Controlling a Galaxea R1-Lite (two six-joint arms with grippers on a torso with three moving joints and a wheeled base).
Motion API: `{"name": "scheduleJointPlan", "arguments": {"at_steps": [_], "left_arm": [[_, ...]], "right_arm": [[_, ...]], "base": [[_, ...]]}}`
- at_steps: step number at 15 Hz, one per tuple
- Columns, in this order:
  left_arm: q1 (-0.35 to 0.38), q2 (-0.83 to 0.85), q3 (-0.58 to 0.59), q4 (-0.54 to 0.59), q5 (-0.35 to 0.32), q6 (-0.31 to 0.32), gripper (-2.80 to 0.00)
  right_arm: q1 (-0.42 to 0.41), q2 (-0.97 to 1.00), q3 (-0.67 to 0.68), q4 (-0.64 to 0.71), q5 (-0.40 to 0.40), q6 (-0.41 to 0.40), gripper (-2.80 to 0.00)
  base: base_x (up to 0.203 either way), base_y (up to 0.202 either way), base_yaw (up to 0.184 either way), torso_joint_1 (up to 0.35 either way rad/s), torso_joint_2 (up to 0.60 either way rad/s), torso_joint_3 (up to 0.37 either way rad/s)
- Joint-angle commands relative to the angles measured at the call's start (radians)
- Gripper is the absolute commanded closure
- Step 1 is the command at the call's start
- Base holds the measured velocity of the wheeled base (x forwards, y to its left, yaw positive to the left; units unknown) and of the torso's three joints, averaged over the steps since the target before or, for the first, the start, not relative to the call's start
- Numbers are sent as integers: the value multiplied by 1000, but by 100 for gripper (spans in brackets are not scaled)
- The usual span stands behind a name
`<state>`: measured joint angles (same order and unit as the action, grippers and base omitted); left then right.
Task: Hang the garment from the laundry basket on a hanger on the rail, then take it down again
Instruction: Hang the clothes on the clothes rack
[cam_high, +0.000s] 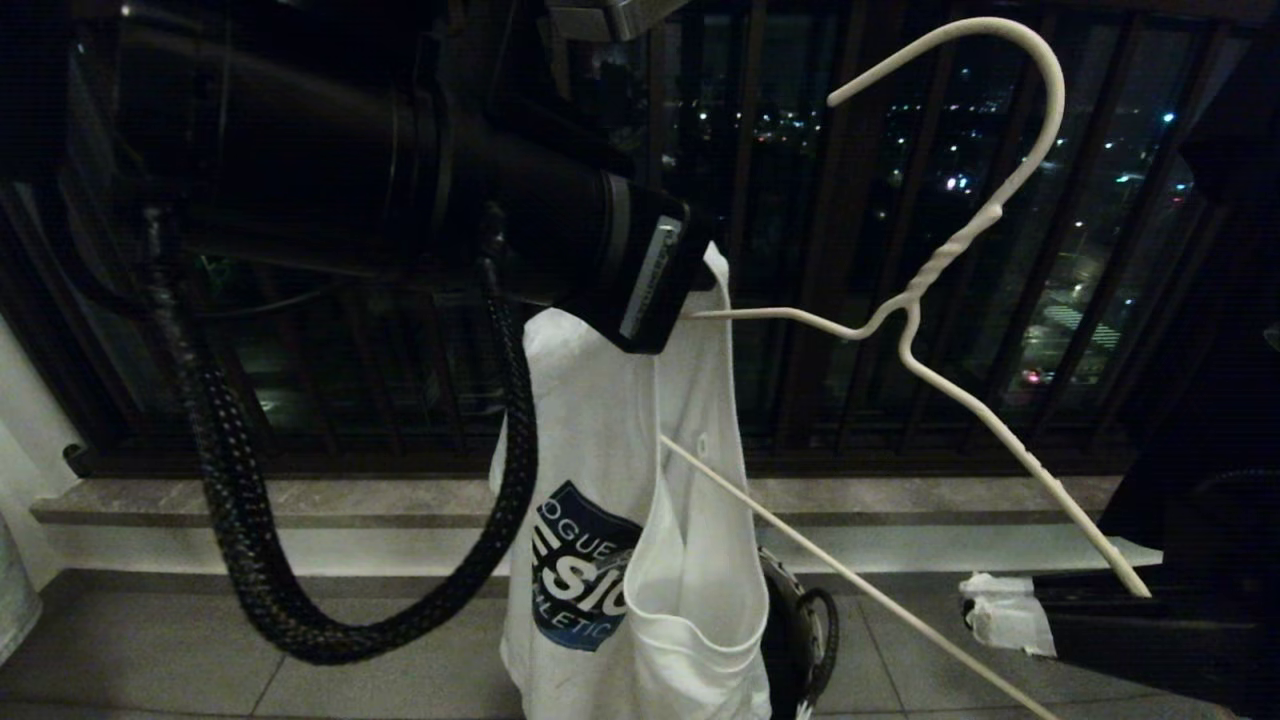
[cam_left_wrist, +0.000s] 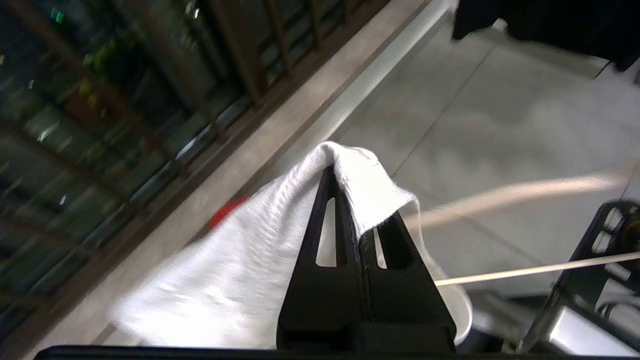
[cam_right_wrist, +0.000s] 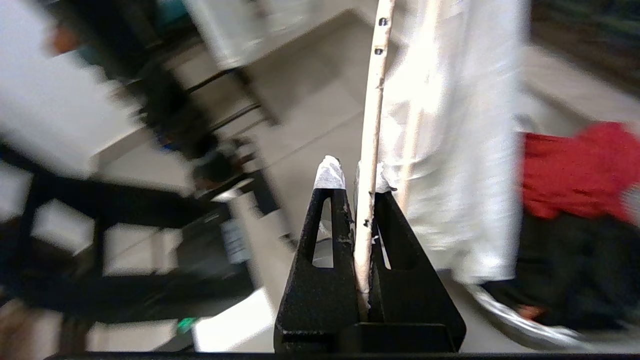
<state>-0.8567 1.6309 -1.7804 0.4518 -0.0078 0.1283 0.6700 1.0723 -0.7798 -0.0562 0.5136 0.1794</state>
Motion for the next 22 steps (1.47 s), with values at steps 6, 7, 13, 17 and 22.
{"name": "scheduleJointPlan", "arguments": {"at_steps": [6,7,13,17,22], "left_arm": [[27,-11,-157,262,60,38,0],[27,-20,-157,283,59,36,0],[25,-25,-146,301,20,39,0],[19,-23,-151,294,-86,19,0],[-67,-12,-147,158,-62,-89,0]], "right_arm": [[0,-43,-3,7,214,0,0],[2,-33,-14,7,241,-1,0],[2,28,-25,-13,253,-4,0],[-7,67,-17,-93,154,-1,0],[-9,86,-14,-165,28,-1,0]], "base": [[0,0,0,0,0,0],[0,0,0,0,0,0],[0,0,0,0,0,0],[0,0,0,0,0,0],[0,0,0,0,0,0]]}}
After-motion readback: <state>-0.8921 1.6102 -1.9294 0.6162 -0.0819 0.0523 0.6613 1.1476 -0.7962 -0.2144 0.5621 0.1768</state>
